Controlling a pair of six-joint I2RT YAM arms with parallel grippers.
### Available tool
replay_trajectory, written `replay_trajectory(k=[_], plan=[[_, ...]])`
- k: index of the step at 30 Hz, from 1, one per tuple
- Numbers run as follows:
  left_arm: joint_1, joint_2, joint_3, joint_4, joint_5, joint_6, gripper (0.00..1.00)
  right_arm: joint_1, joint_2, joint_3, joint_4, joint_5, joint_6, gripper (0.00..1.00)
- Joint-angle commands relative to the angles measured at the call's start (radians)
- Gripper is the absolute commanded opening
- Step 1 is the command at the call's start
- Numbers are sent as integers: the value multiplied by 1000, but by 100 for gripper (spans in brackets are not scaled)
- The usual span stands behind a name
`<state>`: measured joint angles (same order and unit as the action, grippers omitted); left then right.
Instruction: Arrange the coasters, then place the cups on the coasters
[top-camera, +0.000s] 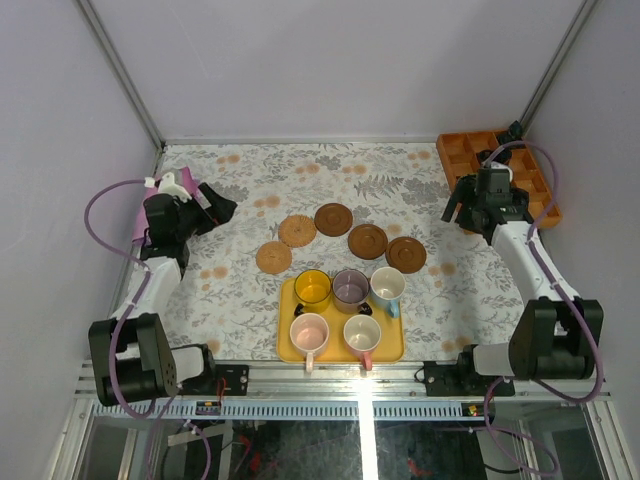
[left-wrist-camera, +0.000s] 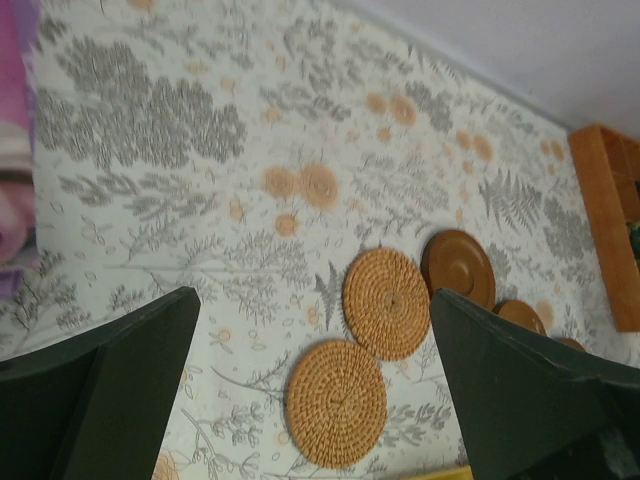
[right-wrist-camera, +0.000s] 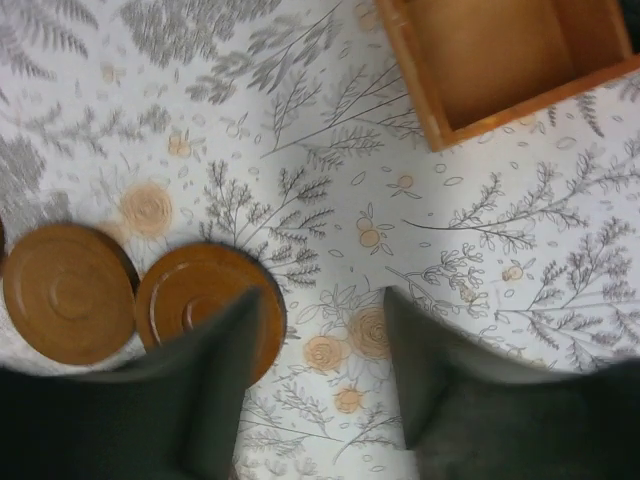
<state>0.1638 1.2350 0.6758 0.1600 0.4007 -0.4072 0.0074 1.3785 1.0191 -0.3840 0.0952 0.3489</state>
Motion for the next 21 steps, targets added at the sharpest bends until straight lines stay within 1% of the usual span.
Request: replay_trajectory(k=[1, 2, 3, 4, 5, 6, 7, 8, 9, 10, 11, 12, 17, 21], plan=[[-101, -18, 43, -57, -41, 88, 97, 49, 27, 33, 23, -83, -15, 39], [-136, -20, 50, -72, -76, 103, 96, 63, 36, 31, 20, -84, -15, 22], [-165, -16, 55, -90, -104, 112, 94, 76, 44, 29, 18, -84, -14, 11], [-190, -13, 56, -104, -122, 115, 92, 90, 52, 27, 16, -87, -11, 6], [-216, -10, 57, -114, -129, 115, 87, 104, 58, 24, 17, -91, -10, 3], [-229, -6, 52, -116, -128, 110, 78, 117, 64, 17, 18, -97, -4, 1], [-238, 0, 47, -118, -122, 103, 63, 131, 69, 12, 20, -108, 1, 0], [-243, 5, 41, -118, -118, 95, 41, 143, 73, 7, 20, -118, 6, 0], [-245, 12, 34, -124, -118, 86, 25, 159, 79, 1, 21, -127, 10, 0], [-247, 18, 31, -133, -118, 83, 13, 175, 85, -5, 21, -130, 17, 0], [-248, 26, 29, -143, -115, 82, 3, 188, 91, -11, 19, -133, 23, 0], [-250, 34, 30, -156, -115, 83, 0, 198, 97, -16, 19, -135, 31, 0], [-274, 101, 50, -210, -98, 87, 0, 208, 132, -40, 28, -173, 59, 0], [-316, 154, 75, -222, -99, 73, 0, 213, 185, -22, 5, -166, 51, 0]])
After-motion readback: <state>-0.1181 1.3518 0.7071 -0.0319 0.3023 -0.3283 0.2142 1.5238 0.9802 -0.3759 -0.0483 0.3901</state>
